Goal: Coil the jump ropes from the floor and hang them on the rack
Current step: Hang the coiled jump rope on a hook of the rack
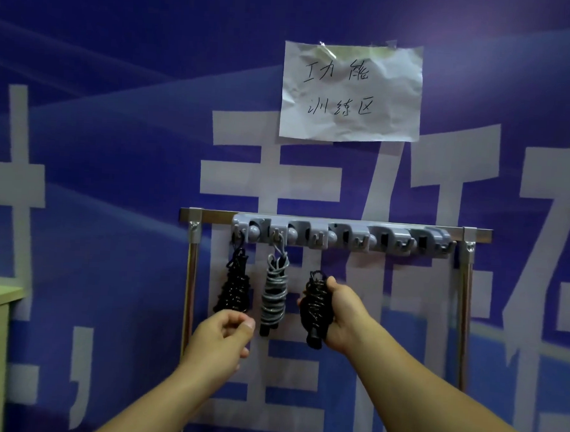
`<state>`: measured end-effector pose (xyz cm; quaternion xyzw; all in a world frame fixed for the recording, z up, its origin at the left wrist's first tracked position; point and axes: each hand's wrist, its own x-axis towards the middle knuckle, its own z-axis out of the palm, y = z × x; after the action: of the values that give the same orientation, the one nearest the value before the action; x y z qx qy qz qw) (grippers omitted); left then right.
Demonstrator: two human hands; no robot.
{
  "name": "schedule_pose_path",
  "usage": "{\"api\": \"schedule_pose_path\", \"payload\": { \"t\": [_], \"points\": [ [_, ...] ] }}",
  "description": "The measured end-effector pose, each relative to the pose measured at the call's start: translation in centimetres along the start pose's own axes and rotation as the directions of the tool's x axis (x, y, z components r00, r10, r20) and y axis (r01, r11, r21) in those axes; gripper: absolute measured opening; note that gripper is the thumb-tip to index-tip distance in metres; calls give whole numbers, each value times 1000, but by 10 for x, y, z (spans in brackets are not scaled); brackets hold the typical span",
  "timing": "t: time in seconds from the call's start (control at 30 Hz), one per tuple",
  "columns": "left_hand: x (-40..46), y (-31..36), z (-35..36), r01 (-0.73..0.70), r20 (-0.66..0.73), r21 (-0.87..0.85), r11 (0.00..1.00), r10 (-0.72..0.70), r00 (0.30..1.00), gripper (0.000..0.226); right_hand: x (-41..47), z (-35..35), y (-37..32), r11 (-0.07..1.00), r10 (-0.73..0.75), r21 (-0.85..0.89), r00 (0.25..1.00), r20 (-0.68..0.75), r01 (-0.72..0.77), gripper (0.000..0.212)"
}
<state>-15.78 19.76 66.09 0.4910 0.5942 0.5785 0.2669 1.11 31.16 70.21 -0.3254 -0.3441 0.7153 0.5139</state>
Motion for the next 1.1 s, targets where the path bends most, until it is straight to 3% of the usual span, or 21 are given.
{"api": "schedule_pose_path", "payload": {
  "t": [0.1,0.23,0.47,0.57,0.7,0.87,1.1],
  "points": [
    [-11,-5,-10,-19,4,6,1000,19,1000,9,-6,-12,18,998,-33,-55,999,36,35,54],
    [-18,-8,-20,-32,-13,35,999,33,999,8,-23,-10,17,990,-143,6,972,187,144,53],
    [-23,14,-13,-102,11,34,994,102,995,8,-35,12,-11,965,-262,86,941,214,249,39],
    [-21,26,-7,-151,26,30,988,150,988,8,-34,16,-18,967,-253,88,941,226,239,53],
    [-20,35,-1,-185,55,21,982,184,981,9,-19,18,-24,978,-196,108,963,183,178,55],
    [-25,31,-3,-188,62,34,981,186,981,9,-5,12,-12,994,-106,-18,985,133,109,56],
    [-41,-8,-16,-53,47,2,999,53,998,9,-16,-46,59,944,-61,-319,996,71,81,69]
  ]
}}
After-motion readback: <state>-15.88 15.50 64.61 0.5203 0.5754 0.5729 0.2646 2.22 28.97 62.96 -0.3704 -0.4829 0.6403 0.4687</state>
